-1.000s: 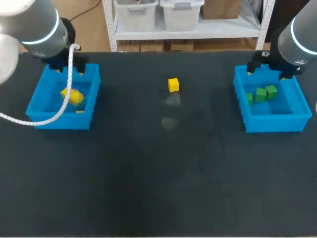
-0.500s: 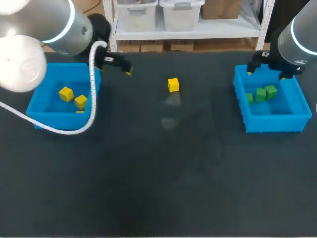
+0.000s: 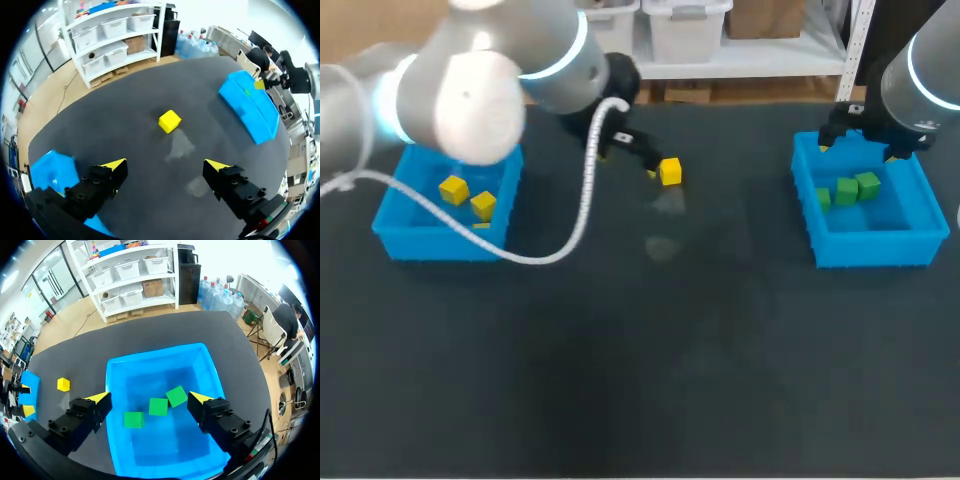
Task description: Put the green cubes in the right bin and the yellow cubes in the left bin.
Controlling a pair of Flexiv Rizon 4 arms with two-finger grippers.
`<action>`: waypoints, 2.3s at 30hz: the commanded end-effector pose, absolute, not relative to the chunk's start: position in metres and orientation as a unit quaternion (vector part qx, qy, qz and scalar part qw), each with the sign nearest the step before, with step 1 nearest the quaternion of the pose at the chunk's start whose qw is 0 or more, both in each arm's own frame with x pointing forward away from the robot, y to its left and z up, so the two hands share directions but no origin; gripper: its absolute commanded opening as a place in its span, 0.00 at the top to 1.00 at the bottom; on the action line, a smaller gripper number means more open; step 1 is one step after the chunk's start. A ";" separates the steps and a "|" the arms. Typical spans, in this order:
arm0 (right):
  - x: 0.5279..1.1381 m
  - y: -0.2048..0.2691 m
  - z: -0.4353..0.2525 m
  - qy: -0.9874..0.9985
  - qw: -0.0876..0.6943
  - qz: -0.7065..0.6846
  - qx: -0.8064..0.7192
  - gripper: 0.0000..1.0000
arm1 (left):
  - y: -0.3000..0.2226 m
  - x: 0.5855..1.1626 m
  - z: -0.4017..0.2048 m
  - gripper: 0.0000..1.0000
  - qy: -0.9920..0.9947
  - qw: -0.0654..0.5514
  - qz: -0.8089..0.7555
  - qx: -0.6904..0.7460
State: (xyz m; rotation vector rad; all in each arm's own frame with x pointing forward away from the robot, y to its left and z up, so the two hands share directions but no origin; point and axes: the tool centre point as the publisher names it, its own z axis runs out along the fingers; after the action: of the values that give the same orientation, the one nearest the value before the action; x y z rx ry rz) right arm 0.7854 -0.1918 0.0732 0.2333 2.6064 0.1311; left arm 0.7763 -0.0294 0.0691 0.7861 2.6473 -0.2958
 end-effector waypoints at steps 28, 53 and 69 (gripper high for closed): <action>0.783 -0.192 0.073 0.960 0.262 0.048 0.087 0.00 | -0.070 0.835 0.008 0.00 0.890 0.149 -0.023 0.430; 0.783 -0.192 0.073 0.960 0.262 0.048 0.087 0.00 | -0.080 0.852 -0.011 0.00 0.875 0.205 -0.004 0.438; 0.783 -0.192 0.073 0.960 0.262 0.048 0.087 0.00 | -0.072 0.854 -0.022 1.00 0.879 0.261 0.011 0.399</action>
State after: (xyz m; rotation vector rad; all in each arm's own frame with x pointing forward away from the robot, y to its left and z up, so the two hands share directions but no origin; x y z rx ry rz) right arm 0.7854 -0.1918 0.0732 0.2333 2.6064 0.1311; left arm 0.8602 -0.0782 -0.0193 1.0873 2.3918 0.0338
